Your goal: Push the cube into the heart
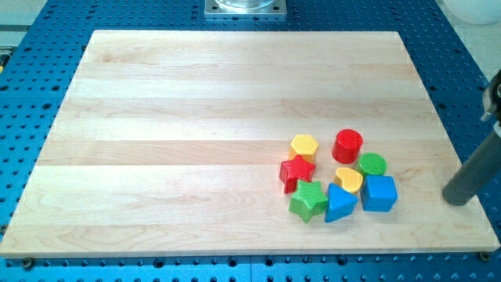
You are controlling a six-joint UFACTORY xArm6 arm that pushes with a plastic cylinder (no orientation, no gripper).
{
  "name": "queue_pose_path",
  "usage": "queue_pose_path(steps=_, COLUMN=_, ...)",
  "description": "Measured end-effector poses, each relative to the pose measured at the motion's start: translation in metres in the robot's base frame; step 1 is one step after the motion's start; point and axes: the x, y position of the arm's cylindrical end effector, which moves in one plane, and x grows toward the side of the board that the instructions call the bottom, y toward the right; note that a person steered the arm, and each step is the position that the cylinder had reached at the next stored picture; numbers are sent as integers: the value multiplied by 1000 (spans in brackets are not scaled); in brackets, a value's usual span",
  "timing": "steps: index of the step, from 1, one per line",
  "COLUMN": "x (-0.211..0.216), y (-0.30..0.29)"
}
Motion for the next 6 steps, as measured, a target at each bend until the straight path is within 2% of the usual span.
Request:
queue_pose_path(steps=3, x=0, y=-86)
queue_pose_path(steps=6, x=2, y=-93)
